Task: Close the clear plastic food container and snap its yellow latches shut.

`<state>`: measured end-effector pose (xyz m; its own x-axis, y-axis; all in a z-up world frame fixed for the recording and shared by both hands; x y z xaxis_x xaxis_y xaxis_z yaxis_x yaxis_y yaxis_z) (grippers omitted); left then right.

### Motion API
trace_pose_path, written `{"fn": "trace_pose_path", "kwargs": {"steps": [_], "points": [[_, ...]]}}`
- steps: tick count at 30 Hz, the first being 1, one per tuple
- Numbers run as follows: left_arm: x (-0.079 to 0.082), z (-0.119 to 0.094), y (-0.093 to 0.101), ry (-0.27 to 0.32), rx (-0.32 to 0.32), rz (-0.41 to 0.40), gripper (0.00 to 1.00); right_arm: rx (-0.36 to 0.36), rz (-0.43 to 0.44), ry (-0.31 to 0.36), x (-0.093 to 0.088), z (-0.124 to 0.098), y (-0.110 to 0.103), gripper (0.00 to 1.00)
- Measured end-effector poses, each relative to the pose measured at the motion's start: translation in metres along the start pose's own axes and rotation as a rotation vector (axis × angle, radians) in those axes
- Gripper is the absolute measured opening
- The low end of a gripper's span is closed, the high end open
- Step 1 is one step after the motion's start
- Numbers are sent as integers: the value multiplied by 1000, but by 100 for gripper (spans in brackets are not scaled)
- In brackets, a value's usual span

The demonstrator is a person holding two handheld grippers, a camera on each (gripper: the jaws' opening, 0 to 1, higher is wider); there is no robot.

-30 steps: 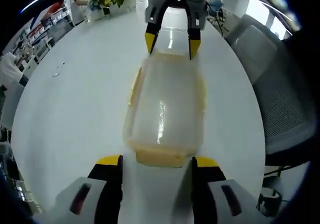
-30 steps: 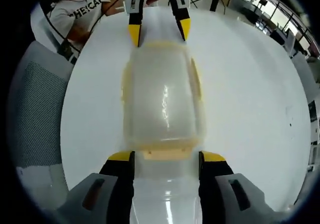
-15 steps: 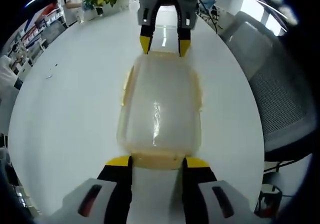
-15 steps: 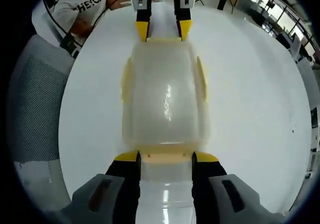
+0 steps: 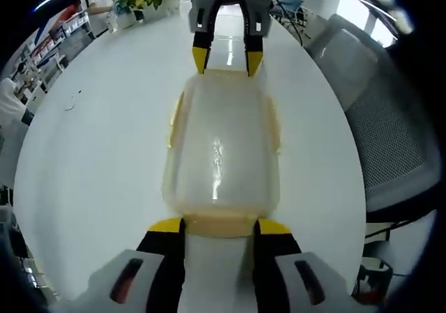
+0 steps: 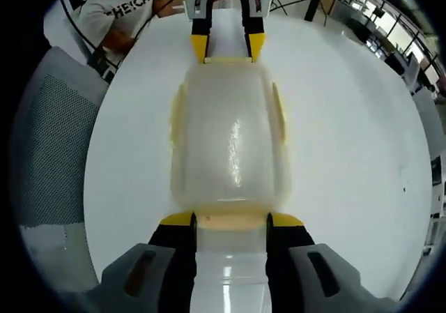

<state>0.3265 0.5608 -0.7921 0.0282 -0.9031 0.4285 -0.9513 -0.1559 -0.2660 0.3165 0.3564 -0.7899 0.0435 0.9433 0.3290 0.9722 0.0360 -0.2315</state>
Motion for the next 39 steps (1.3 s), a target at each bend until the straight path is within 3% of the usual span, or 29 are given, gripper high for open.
{"fn": "trace_pose_path", "kwargs": {"steps": [10,22,30,39], "points": [[5,-26,0,-15,38,-25,32,-1,-39,49,12,-19,-7,35],[22,-54,2,-35,62,-27,32,5,-75,76,18,-47,-18,35],[38,-60,4,-44,72,-20,33,1,-79,83,10,-58,-25,35],[64,-54,6,-34,70,-9,33,-8,-71,75,-13,-74,-29,35]]}}
Point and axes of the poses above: the point that each gripper's makers call its tool centre point, and the gripper's own axes: z roughly forward along the fingers, y roughly to its right, x roughly out of its top, the point moved 5 cm from there along -z, roughly backward along the fingers, and after that the axes turned 15 degrees about x, right-handed, at the moved point
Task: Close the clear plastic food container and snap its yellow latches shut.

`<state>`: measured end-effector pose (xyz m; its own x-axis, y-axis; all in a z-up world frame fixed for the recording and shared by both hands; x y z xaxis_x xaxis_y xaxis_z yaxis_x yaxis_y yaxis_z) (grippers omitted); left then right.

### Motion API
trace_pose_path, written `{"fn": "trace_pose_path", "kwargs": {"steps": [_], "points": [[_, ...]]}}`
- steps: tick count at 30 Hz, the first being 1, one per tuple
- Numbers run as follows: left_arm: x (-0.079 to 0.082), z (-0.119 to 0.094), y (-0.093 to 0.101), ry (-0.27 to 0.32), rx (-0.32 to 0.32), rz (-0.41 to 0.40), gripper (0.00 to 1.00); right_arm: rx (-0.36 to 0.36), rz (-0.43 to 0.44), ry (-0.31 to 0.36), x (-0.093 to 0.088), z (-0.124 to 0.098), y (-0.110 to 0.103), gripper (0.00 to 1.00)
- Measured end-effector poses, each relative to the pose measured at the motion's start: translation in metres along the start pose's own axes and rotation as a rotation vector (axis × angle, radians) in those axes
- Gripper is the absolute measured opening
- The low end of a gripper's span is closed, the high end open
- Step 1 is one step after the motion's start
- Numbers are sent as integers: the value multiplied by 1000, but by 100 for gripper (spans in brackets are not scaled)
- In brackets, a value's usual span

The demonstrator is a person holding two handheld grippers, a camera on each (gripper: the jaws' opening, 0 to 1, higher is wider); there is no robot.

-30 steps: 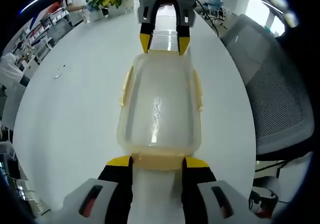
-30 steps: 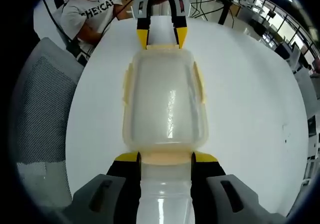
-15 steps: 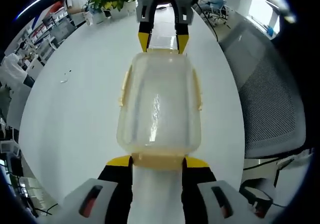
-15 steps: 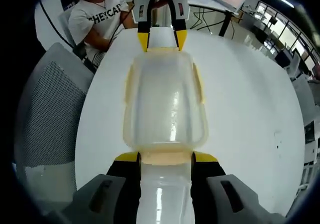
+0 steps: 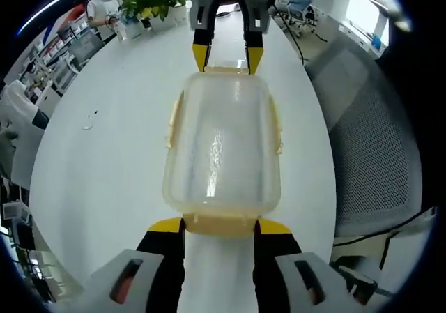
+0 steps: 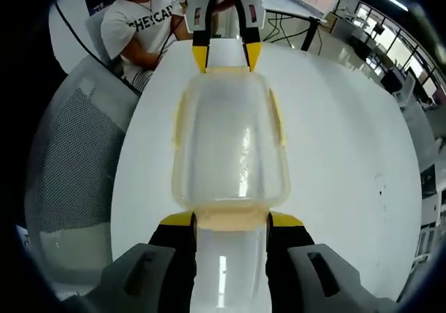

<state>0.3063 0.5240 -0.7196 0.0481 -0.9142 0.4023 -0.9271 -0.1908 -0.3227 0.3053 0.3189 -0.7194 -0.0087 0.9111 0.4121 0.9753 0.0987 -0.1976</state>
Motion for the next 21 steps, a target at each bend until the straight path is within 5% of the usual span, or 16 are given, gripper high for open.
{"fn": "trace_pose_path", "kwargs": {"steps": [21], "points": [[64,29,11,25,-8,32,33,-28,37,-21,-66,-26,-11,35]]}}
Point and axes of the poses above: the point that each gripper's makers call its tool centre point, and the gripper's own axes: z roughly forward along the fingers, y roughly to its right, x roughly out of its top, the point moved 5 cm from there along -z, roughly backward along the fingers, and after that the axes turned 15 degrees about x, right-handed, at the moved point
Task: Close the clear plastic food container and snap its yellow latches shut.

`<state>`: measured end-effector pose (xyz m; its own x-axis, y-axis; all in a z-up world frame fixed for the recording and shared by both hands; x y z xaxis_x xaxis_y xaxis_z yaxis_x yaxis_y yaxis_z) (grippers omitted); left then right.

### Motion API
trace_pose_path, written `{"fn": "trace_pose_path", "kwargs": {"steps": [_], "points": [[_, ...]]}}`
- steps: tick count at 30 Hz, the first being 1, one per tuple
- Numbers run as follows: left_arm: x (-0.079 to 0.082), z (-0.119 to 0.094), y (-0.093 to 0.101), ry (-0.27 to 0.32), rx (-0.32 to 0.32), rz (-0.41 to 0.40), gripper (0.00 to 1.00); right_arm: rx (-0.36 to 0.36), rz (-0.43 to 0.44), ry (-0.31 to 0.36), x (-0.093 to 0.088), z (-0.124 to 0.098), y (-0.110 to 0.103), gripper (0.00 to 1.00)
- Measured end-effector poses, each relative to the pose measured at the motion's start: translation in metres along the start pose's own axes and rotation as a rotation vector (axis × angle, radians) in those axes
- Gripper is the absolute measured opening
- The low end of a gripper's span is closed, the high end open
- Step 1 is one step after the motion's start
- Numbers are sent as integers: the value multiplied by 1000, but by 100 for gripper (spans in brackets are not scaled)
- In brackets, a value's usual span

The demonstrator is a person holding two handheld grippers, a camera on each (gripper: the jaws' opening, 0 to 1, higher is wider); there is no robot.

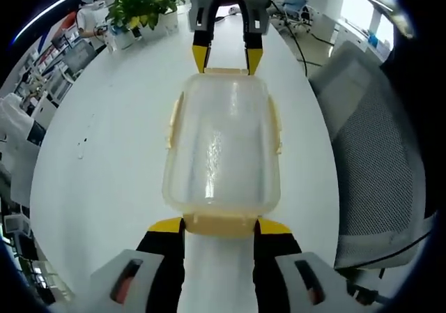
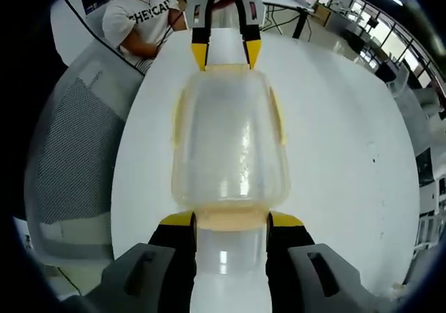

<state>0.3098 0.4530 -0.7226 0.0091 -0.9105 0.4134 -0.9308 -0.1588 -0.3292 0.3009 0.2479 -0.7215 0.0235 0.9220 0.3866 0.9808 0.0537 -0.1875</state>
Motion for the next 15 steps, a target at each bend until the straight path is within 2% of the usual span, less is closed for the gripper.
{"fn": "trace_pose_path", "kwargs": {"steps": [15], "points": [[41,27,6,18,-27,13,33,-10,33,-19,-46,-12,-3,35]]}}
Point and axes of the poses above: the point that each gripper's makers call its tool centre point, and the gripper's own axes: z roughly forward along the fingers, y roughly to its right, x roughly out of its top, the point moved 5 cm from there along -z, roughly backward along the fingers, and after that the axes turned 15 degrees about x, right-handed, at the moved point
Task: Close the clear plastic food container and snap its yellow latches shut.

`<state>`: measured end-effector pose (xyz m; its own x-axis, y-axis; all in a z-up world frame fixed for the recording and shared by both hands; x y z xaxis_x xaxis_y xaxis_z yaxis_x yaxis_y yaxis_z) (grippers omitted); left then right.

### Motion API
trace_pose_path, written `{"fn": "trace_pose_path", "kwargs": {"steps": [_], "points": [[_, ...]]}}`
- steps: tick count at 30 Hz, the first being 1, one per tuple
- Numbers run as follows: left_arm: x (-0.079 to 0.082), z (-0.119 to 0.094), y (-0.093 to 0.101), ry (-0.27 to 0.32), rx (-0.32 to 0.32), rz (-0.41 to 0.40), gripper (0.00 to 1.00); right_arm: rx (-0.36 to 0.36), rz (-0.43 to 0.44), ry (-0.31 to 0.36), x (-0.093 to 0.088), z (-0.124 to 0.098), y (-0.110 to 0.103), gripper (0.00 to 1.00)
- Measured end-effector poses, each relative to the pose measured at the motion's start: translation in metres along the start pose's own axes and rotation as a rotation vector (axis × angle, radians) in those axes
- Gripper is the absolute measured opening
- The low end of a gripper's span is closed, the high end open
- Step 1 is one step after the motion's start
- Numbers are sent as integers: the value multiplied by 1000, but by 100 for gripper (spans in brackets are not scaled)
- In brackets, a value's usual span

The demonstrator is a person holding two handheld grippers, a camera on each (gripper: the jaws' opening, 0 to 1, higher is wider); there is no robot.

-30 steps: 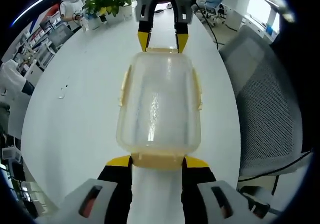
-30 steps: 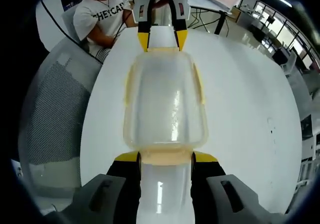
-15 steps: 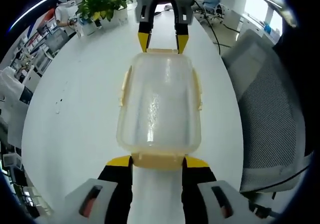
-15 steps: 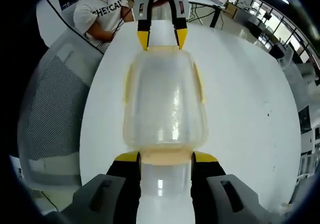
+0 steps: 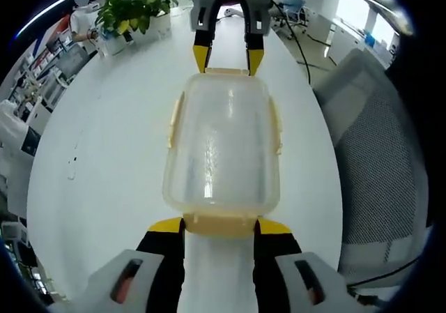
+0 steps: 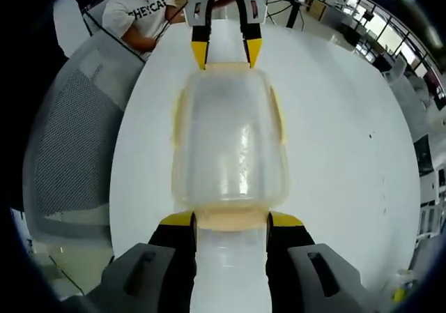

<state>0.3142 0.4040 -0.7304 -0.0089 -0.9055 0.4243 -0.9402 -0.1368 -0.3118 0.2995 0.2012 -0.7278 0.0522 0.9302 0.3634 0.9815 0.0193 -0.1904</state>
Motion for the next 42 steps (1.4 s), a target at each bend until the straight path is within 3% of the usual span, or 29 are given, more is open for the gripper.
{"fn": "trace_pose_path", "kwargs": {"steps": [21,42], "points": [[44,24,7,38,-24,11,33,-9,39,-20,-49,-12,-5,36],[51,33,12,48,-40,9,33,3,64,-17,-63,-7,-7,36]]}}
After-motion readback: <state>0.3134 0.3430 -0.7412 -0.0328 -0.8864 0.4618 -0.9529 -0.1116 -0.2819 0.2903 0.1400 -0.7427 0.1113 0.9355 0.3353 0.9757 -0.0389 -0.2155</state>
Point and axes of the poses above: the point that each gripper's makers call its tool centre point, and the gripper's own axes: z roughly forward along the fingers, y roughly to its right, x roughly out of its top, the point moved 5 cm from there along -z, roughly backward along the fingers, and after that the axes turned 15 degrees about x, right-handed, at the moved point
